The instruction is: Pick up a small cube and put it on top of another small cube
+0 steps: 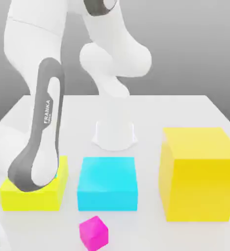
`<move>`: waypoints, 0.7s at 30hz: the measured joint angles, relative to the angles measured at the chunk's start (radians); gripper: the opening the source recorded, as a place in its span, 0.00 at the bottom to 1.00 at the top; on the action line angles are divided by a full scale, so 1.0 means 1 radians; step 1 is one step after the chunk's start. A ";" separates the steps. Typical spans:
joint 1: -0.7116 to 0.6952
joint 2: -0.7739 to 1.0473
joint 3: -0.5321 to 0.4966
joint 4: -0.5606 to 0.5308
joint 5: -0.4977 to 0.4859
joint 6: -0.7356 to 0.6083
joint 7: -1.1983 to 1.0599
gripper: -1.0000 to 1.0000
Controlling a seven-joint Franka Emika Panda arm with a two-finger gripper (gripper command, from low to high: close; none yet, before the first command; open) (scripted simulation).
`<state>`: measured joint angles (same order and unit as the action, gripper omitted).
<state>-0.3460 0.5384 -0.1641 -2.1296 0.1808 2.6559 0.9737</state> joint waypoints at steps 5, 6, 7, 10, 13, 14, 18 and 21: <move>0.029 -0.175 -0.042 -0.091 -0.036 -0.084 0.059 0.00; 0.035 -0.211 -0.050 -0.118 -0.043 -0.092 0.078 0.00; 0.040 -0.248 -0.058 -0.146 -0.052 -0.100 0.097 0.00; 0.050 -0.358 -0.077 -0.229 -0.085 -0.124 0.161 0.00; 0.048 -0.470 -0.088 -0.314 -0.128 -0.147 0.233 0.00; 0.043 -0.507 -0.087 -0.342 -0.143 -0.155 0.258 0.00; 0.027 -0.656 -0.086 -0.453 -0.205 -0.187 0.358 0.00; 0.002 -0.767 -0.072 -0.537 -0.245 -0.213 0.429 0.00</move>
<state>-0.3438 -0.2286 -0.2357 -2.6662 -0.0638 2.4428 1.4026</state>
